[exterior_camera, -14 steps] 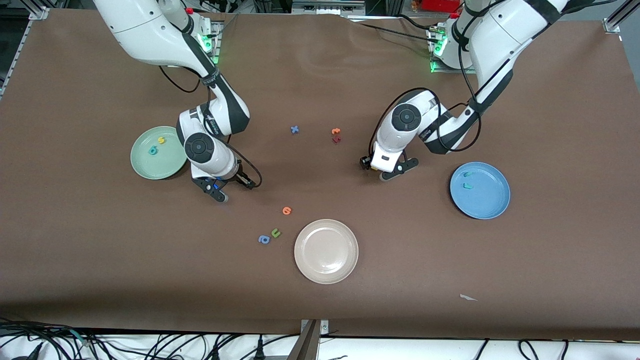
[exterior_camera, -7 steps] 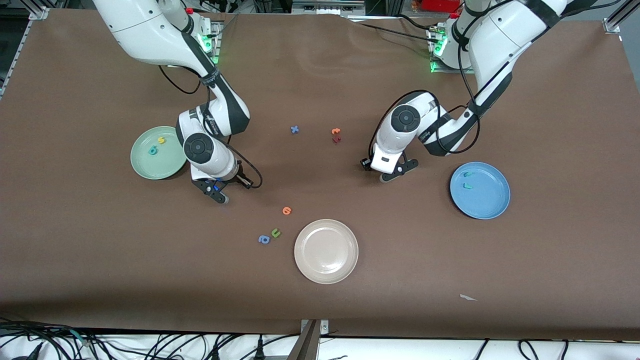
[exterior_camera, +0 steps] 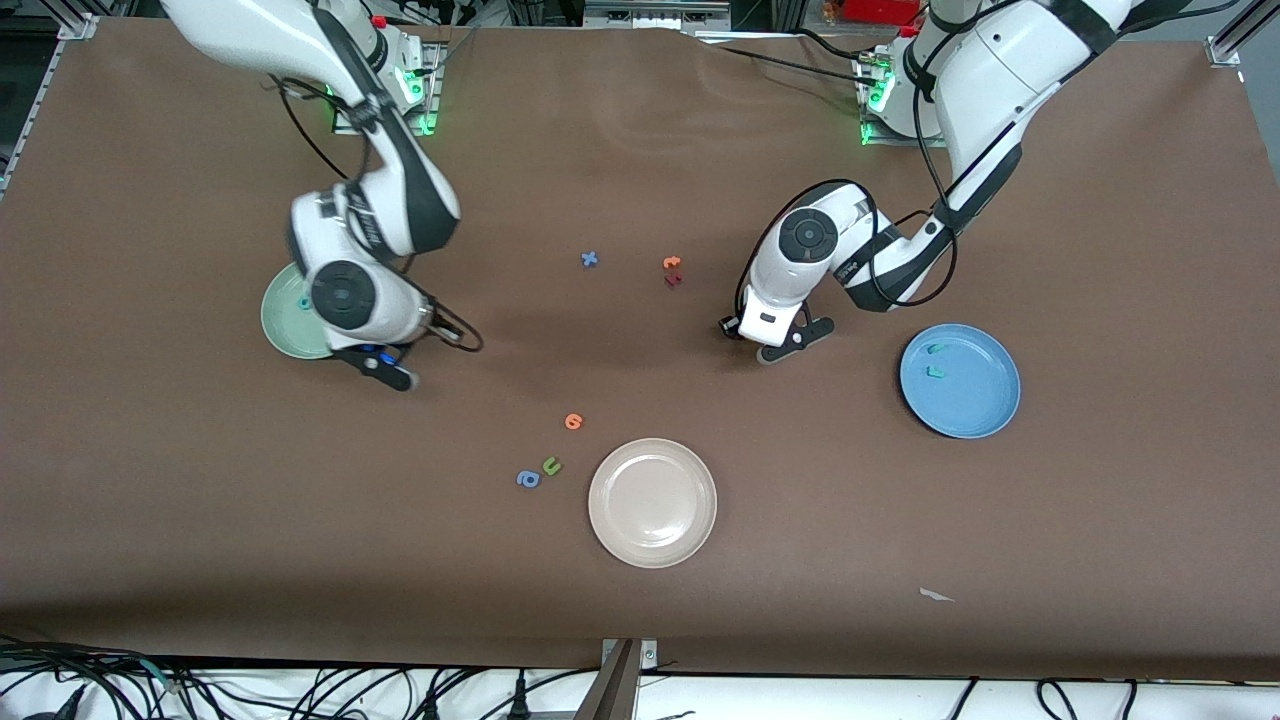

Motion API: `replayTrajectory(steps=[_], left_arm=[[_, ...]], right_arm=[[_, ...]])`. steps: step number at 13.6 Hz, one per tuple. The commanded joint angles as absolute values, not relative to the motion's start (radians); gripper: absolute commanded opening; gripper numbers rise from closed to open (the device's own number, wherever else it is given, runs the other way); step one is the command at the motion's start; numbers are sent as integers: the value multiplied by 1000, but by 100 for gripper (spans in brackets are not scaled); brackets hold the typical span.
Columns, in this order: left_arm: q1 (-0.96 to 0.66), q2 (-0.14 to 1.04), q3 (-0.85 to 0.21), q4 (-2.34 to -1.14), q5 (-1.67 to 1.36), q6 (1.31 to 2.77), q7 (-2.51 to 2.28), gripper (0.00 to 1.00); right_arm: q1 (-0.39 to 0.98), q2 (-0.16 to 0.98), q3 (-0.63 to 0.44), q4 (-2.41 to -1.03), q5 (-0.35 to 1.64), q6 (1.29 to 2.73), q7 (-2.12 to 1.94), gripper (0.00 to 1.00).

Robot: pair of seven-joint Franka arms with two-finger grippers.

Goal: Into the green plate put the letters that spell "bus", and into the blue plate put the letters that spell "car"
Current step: 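Drop u on the green plate while the left gripper drops a on blue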

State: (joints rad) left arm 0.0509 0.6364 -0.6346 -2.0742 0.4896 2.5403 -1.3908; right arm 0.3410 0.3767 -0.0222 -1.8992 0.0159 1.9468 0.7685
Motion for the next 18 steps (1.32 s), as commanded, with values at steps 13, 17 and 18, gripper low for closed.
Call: replayTrajectory(steps=[13, 17, 18], left_arm=[[187, 646, -621, -1793, 407, 1989, -927, 23], [297, 643, -623, -1724, 403, 1818, -656, 23], [331, 644, -621, -1724, 403, 1806, -588, 23]], right_arm=[[337, 299, -268, -2266, 31, 2181, 356, 100], [337, 221, -268, -2183, 26, 2030, 359, 100], [337, 204, -268, -2130, 26, 1950, 359, 100]])
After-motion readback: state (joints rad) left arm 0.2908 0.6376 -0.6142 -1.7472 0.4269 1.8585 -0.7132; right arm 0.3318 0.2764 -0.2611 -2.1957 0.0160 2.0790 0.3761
